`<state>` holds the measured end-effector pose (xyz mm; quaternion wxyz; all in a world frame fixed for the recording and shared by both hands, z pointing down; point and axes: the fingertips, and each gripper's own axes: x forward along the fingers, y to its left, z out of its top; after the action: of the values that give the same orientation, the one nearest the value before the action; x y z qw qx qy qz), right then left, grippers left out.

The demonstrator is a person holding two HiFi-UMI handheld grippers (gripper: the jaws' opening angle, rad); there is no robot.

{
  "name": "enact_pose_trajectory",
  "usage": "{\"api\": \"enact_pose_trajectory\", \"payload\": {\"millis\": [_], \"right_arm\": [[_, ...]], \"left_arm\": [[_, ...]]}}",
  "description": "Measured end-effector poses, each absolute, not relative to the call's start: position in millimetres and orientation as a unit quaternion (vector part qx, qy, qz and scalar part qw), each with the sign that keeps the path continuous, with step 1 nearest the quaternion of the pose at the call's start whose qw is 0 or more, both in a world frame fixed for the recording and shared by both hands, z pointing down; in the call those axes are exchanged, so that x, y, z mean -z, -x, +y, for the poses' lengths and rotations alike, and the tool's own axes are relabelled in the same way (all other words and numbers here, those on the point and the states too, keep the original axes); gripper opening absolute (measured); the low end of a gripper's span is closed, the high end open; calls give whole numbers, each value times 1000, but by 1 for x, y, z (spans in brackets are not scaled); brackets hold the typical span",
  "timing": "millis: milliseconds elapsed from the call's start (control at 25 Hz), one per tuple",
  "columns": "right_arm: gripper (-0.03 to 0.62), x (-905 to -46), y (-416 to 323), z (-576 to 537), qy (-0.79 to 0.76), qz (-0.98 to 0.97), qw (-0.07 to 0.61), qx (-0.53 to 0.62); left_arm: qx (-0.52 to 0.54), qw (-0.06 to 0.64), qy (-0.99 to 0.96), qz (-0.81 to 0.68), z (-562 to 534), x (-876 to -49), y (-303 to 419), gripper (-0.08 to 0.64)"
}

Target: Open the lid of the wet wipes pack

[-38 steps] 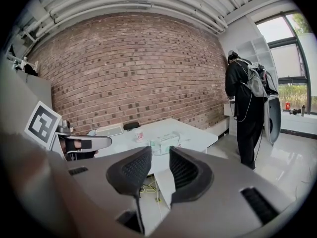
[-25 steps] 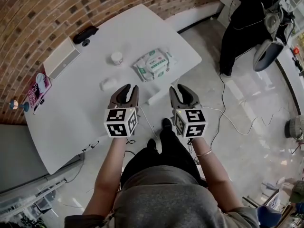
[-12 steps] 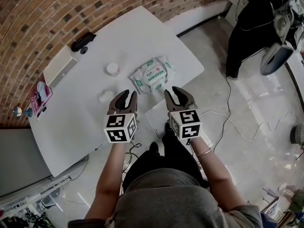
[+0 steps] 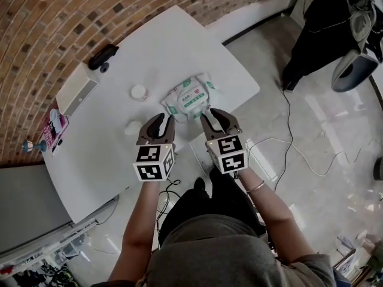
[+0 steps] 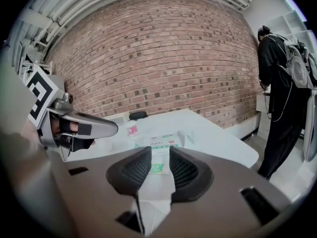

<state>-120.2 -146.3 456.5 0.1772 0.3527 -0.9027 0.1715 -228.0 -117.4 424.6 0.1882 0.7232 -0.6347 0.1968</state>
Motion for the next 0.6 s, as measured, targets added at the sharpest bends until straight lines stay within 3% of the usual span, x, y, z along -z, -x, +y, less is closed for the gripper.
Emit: {"api": "enact_pose_trajectory", "payload": {"millis": [600], "right_arm": [[121, -488, 140, -155, -318, -909, 219, -155]], "left_arm": [[-253, 181, -724, -615, -134, -433, 215, 109]]}}
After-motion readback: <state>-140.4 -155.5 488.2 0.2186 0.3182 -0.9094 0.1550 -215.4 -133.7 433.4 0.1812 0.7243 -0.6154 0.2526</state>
